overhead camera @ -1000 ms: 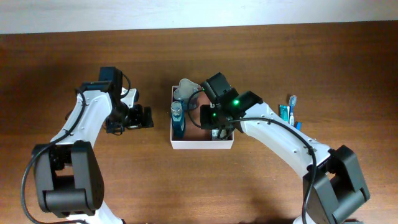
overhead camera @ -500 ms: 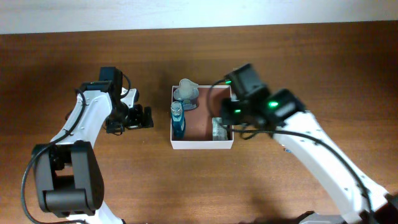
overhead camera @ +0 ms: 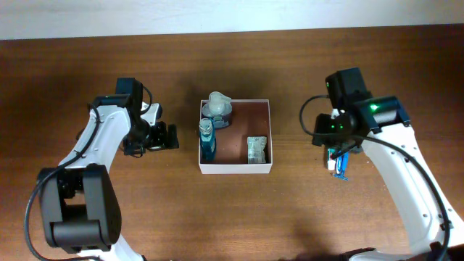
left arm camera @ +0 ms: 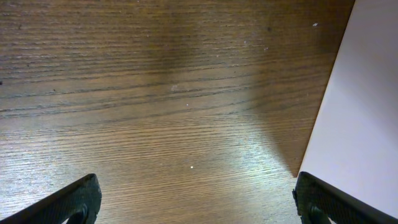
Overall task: Pack container
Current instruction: 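Move right gripper back and grasp the teal Colgate toothpaste tube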
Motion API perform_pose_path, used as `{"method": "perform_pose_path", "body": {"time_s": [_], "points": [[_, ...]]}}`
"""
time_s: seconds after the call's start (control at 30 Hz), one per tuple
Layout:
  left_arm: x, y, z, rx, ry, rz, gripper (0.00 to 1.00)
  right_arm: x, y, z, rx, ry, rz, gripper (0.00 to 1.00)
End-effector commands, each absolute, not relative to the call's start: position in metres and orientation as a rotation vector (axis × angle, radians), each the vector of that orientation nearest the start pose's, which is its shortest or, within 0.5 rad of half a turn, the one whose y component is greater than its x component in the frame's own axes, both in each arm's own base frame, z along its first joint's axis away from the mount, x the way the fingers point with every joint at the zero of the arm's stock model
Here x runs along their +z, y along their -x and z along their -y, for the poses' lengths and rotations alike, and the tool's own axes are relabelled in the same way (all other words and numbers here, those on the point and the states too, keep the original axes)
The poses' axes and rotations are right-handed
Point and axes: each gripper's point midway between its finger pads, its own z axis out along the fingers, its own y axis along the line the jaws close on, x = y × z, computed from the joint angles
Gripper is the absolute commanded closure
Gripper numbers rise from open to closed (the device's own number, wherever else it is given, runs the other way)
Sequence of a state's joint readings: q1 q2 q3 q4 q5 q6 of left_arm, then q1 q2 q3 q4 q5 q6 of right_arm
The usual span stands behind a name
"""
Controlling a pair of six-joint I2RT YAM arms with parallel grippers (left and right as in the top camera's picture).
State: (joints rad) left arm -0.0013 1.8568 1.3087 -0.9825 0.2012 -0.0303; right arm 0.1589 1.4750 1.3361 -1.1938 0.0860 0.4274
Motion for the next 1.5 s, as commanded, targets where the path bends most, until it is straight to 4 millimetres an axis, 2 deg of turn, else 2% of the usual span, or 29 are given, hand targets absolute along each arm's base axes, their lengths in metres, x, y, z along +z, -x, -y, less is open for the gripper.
{"method": "perform_pose_path", "body": {"time_s": [0.0,0.17,0.3,0.53,0.7,0.83,1.1,1.27,1.47], "points": [[0.048,-0.344,0.033,-0.312,0.049,-3.089,0.01,0.152,-0.300,-0.018,-0.080,-0.436,-2.868,0.43],[0.048,-0.344,0.033,-0.312,0.049,-3.089,0.01,0.129,-0.306,-0.016,-0.076,-0.420,-2.855,0.39],[0.048,-0.344,0.033,-0.312,0.049,-3.089,0.01,0.108,-0.307,-0.015,-0.076,-0.423,-2.848,0.30],[0.048,-0.344,0.033,-0.312,0.049,-3.089,0.01,0.079,-0.310,-0.001,-0.073,-0.493,-2.835,0.28],[0.048,-0.344,0.033,-0.312,0.049,-3.089,0.01,0.062,-0.308,0.002,-0.080,-0.444,-2.893,0.22],[0.048,-0.344,0.033,-0.312,0.049,-3.089,0.01,0.047,-0.309,0.002,-0.090,-0.416,-2.937,0.23],[0.048,-0.344,0.033,-0.312,0.049,-3.089,0.01,0.015,-0.314,0.001,-0.098,-0.412,-2.993,0.36],[0.048,-0.344,0.033,-0.312,0.049,-3.089,0.01,-0.001,-0.312,-0.004,-0.070,-0.371,-3.043,0.40],[0.048,-0.344,0.033,-0.312,0.049,-3.089,0.01,-0.007,-0.311,-0.004,-0.072,-0.373,-3.055,0.56]]}}
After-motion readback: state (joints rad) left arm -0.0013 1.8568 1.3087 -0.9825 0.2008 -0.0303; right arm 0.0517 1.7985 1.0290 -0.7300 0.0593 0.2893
